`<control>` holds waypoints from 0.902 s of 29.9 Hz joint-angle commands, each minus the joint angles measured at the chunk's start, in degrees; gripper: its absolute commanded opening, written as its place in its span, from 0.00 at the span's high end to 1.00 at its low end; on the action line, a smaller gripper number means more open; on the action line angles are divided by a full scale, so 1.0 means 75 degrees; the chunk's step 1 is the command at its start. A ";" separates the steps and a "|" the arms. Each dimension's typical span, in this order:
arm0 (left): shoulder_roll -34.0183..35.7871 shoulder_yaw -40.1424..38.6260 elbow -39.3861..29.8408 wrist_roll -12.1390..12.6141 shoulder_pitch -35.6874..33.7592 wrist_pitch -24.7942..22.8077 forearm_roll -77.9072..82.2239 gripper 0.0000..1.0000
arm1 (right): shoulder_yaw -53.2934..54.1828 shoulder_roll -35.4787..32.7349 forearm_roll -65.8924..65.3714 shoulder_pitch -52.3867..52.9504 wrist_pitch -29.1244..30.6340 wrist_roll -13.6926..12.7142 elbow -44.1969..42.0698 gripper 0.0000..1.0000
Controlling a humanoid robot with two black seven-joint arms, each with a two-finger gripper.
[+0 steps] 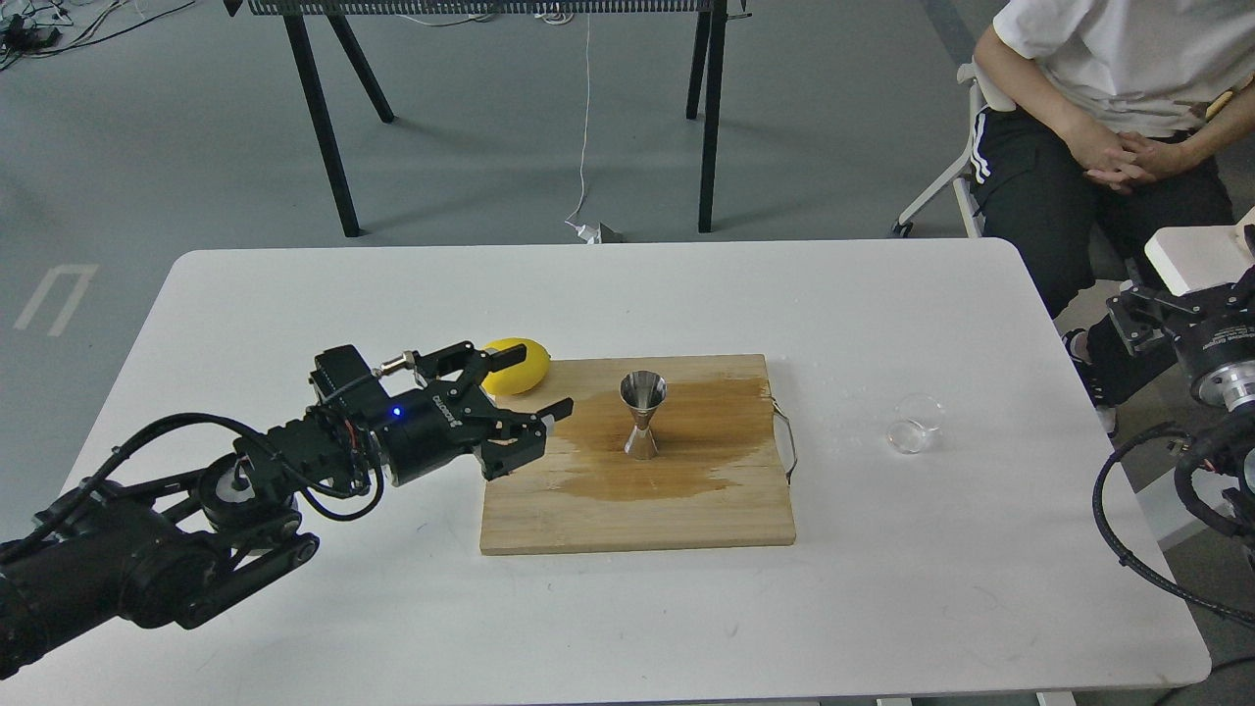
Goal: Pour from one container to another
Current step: 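Raise and withdraw the left gripper away from the jigger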
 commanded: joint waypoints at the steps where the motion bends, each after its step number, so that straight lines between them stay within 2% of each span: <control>1: 0.0556 -0.0887 -0.0859 -0.0421 -0.0004 -0.0975 -0.2593 0.00 | -0.0132 -0.0180 -0.0240 0.0042 0.0000 -0.0001 0.0003 0.00; 2: 0.0686 -0.1063 -0.1106 -0.0630 -0.0004 -0.1211 -0.3053 0.00 | -0.0144 -0.0180 -0.0263 0.0042 0.0000 -0.0001 0.0014 0.00; 4: 0.0863 -0.1578 -0.1494 -0.0630 -0.0015 -0.1622 -0.3991 0.00 | -0.0156 -0.0203 -0.0263 0.0042 0.0000 -0.0001 0.0084 0.00; 8: 0.0758 -0.2809 -0.1473 -0.0630 -0.0074 -0.2067 -0.5561 0.00 | -0.0167 -0.0647 -0.0263 -0.0087 0.0000 -0.0001 0.0797 0.00; 15: 0.0735 -0.3081 -0.0992 -0.0630 -0.0297 -0.3274 -0.8654 0.00 | 0.0090 -0.0965 -0.0228 -0.0930 0.0000 0.0011 0.1760 0.00; 19: 0.0385 -0.3081 -0.0267 -0.0630 -0.0402 -0.3814 -1.0238 0.00 | 0.0429 -0.1000 -0.0181 -0.1492 0.0000 0.0011 0.2170 0.00; 24: -0.0097 -0.3081 0.0939 -0.0630 -0.0461 -0.4856 -1.2090 0.00 | 0.0805 -0.0989 -0.0170 -0.2301 0.0000 0.0022 0.3106 0.00; 27: -0.0214 -0.3104 0.1374 -0.0630 -0.0577 -0.5115 -1.2840 0.00 | 0.0852 -0.0965 -0.0146 -0.2828 0.0000 0.0093 0.3622 0.00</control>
